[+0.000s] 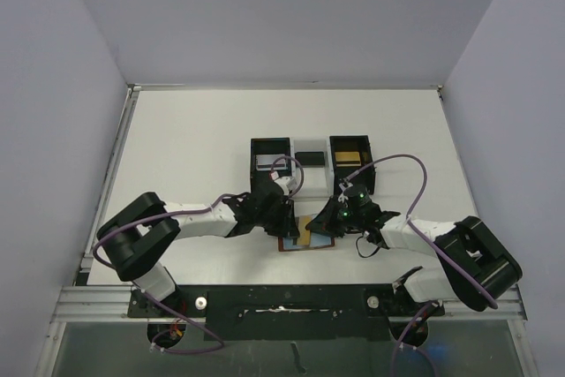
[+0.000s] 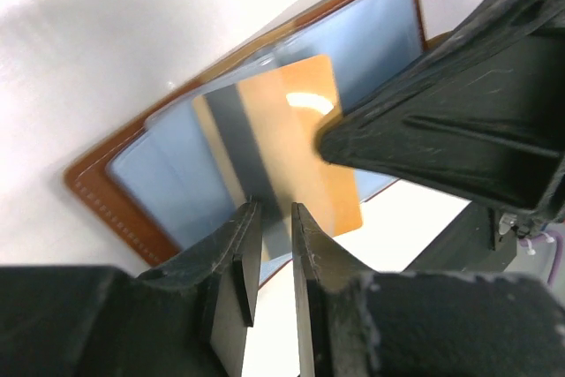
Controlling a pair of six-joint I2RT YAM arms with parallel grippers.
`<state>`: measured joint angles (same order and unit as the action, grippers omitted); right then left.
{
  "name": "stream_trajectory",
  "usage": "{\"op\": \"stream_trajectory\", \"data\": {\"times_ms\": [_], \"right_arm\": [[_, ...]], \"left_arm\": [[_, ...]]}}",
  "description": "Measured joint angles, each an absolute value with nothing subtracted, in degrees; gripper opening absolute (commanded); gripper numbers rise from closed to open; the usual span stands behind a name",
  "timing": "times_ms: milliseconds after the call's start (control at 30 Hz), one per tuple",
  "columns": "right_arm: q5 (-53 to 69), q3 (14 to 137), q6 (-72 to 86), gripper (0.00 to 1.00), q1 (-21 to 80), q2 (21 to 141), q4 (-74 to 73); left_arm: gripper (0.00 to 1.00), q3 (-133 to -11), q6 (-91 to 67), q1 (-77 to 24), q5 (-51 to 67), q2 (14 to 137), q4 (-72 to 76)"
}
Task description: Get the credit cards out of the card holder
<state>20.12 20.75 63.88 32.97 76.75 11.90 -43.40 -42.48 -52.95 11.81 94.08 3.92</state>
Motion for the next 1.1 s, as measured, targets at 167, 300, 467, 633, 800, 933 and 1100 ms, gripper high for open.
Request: {"op": "stream_trajectory", "data": {"times_ms": [167,300,467,633,800,933,1100], "right_arm": [[20.21,20.75,64.12,0.06,32.97,76.73,11.92],[20.21,20.75,64.60,0.14,32.95,76.34,11.79],[21.23,20.75,64.77,0.04,32.58,76.27,11.38],[22.39,20.47,65.43,0.00,32.27,75.99,12.27],[23.05,20.12,64.69,0.00,30.48,73.43,10.52],[24.29,19.97,63.46,0.05,28.77,72.86,9.21],[25.19,19.79,62.94,0.05,28.47,73.23,9.39]], "left_arm": [[0.19,-41.21,-43.29,-52.95,9.06,92.23,3.68],[0.18,-41.60,-43.29,-53.19,8.12,92.33,3.09],[0.16,-43.31,-43.27,-53.21,6.48,93.19,1.37],[0.16,-43.92,-43.29,-53.21,5.37,93.19,-0.23],[0.16,-44.10,-43.29,-53.21,4.80,93.19,-0.67],[0.17,-44.18,-43.22,-53.21,4.64,93.19,-0.71],[0.24,-45.01,-42.35,-53.21,5.19,93.12,-1.76]]}}
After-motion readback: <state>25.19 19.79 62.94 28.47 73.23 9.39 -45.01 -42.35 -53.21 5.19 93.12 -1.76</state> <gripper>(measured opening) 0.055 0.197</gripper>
